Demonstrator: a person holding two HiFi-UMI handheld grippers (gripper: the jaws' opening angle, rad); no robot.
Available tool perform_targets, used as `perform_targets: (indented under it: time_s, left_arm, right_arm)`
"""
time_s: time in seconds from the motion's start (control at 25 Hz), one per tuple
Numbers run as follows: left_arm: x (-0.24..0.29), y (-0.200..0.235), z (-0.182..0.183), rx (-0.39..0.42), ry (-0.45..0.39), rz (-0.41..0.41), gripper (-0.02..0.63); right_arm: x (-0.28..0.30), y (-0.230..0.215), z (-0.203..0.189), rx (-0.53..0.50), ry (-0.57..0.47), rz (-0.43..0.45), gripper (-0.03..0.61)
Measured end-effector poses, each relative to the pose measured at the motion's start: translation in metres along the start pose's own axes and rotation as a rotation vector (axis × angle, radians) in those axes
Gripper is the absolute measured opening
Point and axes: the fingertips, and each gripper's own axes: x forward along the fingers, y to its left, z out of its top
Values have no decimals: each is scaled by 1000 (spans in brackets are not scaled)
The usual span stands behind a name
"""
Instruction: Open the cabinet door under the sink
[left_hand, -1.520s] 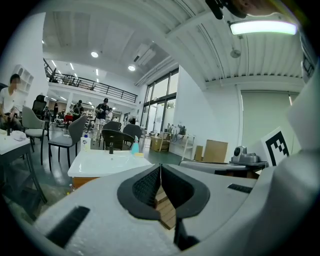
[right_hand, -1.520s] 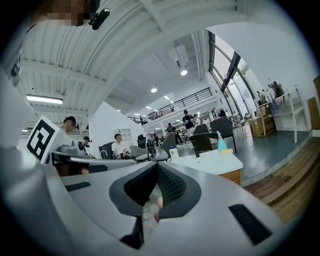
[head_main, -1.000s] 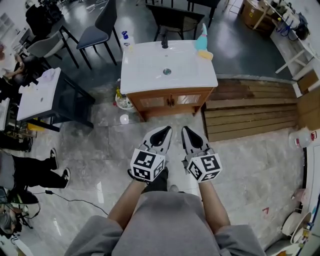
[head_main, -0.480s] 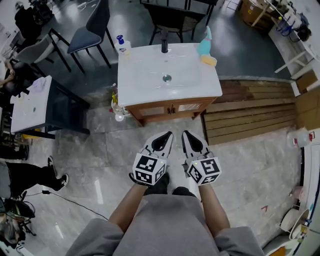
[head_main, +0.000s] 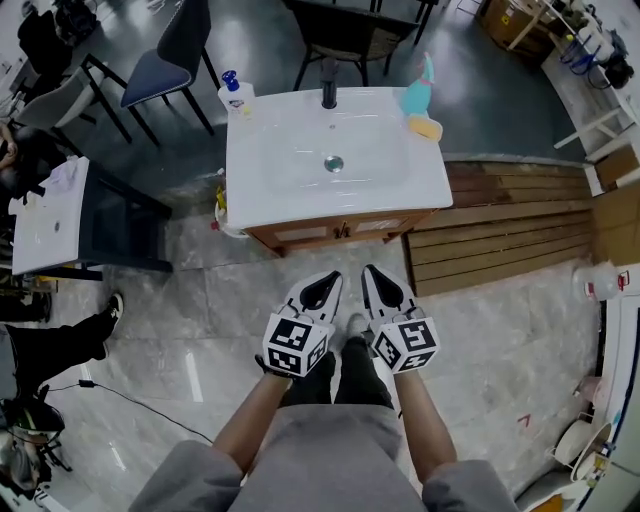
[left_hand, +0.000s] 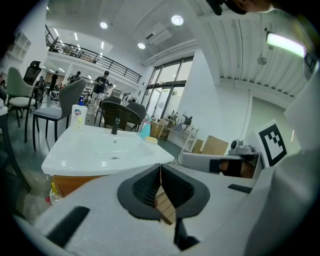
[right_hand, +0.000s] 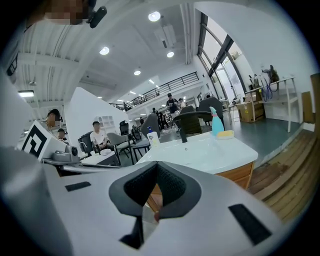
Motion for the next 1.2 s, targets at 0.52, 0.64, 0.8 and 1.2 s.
perform_targets:
  time_s: [0.52, 0.64, 0.8, 1.2]
  left_arm:
    - [69, 42, -32, -62, 34, 100, 14]
    - [81, 51, -37, -68, 35, 128, 14]
    - [93, 61, -50, -71, 46, 167, 14]
    - [116, 88, -94, -55, 57, 185, 14]
  right_arm:
    - [63, -62, -37, 38, 84, 74, 8]
    - [75, -70, -44, 45, 95, 100, 8]
    - [87, -80, -61, 68, 121, 123, 8]
    - [105, -105, -110, 126, 116, 96, 9]
